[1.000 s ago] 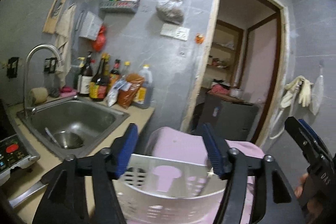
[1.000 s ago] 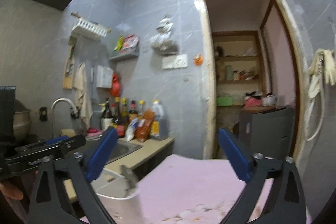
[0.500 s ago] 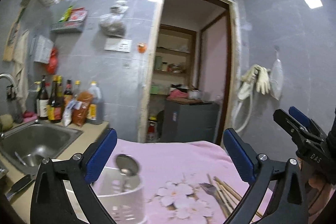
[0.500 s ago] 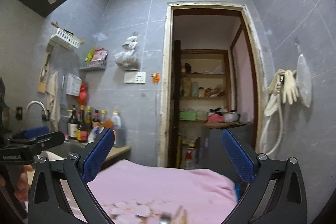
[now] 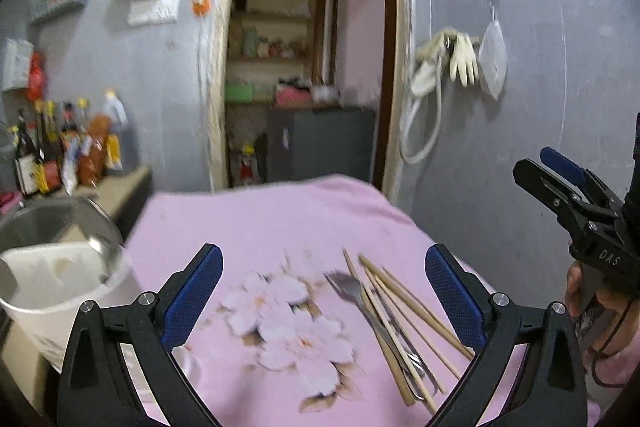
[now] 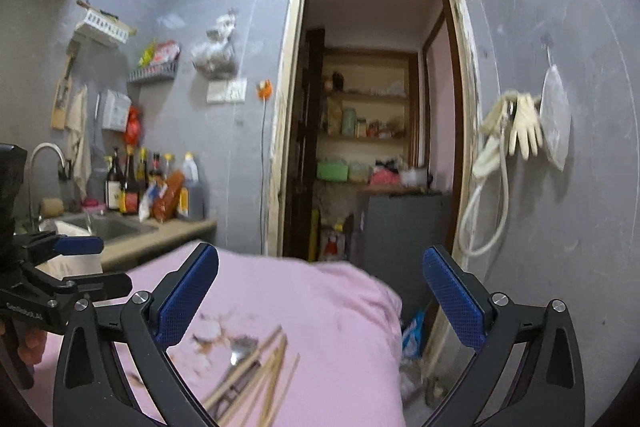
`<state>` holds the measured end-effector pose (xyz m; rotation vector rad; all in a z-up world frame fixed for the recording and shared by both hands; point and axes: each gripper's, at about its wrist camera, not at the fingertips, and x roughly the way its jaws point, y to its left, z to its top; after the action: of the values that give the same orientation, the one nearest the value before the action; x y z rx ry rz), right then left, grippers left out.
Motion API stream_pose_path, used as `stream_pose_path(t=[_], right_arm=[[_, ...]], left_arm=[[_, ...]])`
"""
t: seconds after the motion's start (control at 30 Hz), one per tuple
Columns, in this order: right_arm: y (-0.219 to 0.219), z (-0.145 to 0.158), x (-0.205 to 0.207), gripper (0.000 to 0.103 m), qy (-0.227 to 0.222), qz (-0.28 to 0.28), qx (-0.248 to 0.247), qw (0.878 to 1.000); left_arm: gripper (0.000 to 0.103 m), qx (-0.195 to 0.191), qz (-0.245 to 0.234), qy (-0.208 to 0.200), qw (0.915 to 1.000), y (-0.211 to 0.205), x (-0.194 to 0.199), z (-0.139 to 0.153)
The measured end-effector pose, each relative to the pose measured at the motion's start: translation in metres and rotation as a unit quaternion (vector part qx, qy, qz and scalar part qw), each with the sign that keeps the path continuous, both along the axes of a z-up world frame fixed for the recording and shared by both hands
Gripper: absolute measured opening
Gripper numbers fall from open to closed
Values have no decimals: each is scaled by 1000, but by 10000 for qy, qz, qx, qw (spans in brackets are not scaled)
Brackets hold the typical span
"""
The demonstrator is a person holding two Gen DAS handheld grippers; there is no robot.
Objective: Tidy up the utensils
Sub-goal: 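Return the right gripper to the utensil pile over the chopsticks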
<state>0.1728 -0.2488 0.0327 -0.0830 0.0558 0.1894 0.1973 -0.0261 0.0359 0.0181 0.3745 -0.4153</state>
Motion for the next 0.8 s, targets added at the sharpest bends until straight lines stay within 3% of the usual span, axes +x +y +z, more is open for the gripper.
stream_pose_path(t=[0.13,0.33,0.47,0.6,0.8], right_arm=[[-12,-12,14,99,440,-25,135,9989],[-16,-34,44,80,1264,74,35,9919],[-17,-47,62,58,1804,263,38,9832],[-16,-63,79,43,2314,403,34,9720],[-13,-74,95,34,2841,641,94,9566]], left_arm=[[99,223,24,400,9989,-14,16,-19],[91,507,-133,915,9944,-30,37,-44],[69,458,-302,1404,9886,-33,58,-54],[46,241,-466,1936,9797,-33,80,-64],[35,-100,-631,2508,9659,-33,108,-76]])
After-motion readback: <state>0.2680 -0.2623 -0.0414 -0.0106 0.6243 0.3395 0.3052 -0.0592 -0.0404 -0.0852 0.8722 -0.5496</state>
